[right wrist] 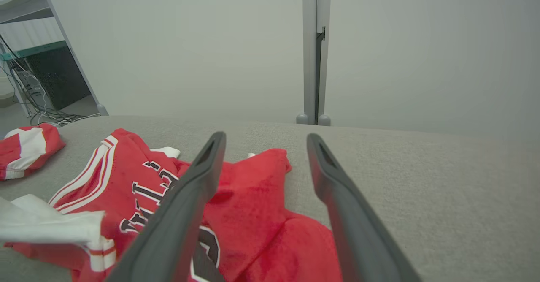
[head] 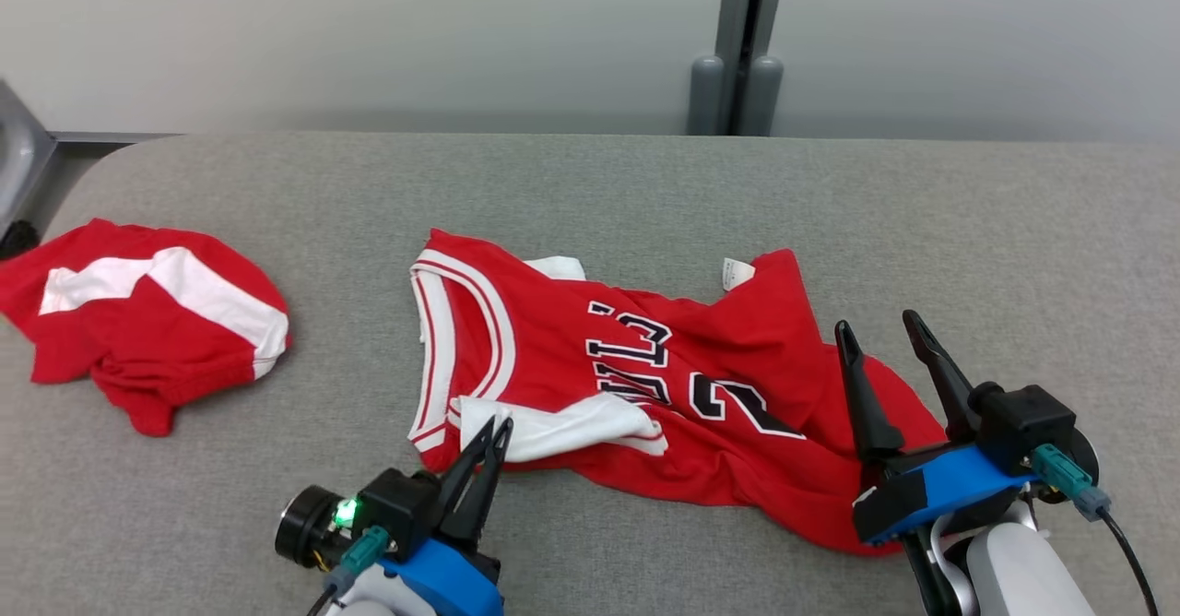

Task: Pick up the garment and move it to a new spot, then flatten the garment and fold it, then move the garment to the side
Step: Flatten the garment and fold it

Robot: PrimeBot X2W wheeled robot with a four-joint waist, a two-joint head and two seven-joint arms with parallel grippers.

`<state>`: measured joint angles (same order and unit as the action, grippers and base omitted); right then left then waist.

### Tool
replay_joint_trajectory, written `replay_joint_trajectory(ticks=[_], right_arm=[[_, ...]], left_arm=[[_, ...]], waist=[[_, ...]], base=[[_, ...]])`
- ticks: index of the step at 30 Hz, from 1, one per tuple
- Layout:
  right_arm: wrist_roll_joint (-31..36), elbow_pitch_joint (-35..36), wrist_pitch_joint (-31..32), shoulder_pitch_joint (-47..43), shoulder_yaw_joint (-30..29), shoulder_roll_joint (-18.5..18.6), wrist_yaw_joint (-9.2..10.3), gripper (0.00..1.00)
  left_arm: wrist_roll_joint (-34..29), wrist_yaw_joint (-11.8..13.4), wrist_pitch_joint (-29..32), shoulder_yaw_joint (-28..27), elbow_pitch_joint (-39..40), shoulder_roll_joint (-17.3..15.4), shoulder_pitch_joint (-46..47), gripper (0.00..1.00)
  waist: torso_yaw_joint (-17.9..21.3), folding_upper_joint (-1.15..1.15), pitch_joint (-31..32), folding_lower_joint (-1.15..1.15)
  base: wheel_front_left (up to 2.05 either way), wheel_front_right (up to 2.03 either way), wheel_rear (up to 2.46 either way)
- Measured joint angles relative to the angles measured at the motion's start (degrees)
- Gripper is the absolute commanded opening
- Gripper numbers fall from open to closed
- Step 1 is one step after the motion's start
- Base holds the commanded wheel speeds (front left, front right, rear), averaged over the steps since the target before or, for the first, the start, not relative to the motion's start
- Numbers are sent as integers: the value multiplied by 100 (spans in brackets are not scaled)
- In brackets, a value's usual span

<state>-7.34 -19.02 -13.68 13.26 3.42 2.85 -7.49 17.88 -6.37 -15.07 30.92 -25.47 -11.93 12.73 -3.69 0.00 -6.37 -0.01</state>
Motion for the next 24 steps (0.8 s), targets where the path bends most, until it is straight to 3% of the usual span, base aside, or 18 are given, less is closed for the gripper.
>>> replay_joint_trajectory(ticks=[5, 14, 24], right_arm=[[-32, -12, 3, -87, -44, -1, 0, 100], [-65, -59, 0, -266, -155, -2, 0, 100], [-80, -120, 5, -284, -101, -2, 0, 100]], left_arm=[[157, 71, 20, 27, 103, 7, -441, 0], [514, 432, 37, -337, 294, -236, -1159, 0], [787, 230, 509, -183, 300, -380, -1530, 0]], waist=[[-264, 0, 102, 0], [-568, 0, 247, 0], [-574, 0, 319, 0]], base=[[0, 0, 0], [0, 0, 0], [0, 0, 0]])
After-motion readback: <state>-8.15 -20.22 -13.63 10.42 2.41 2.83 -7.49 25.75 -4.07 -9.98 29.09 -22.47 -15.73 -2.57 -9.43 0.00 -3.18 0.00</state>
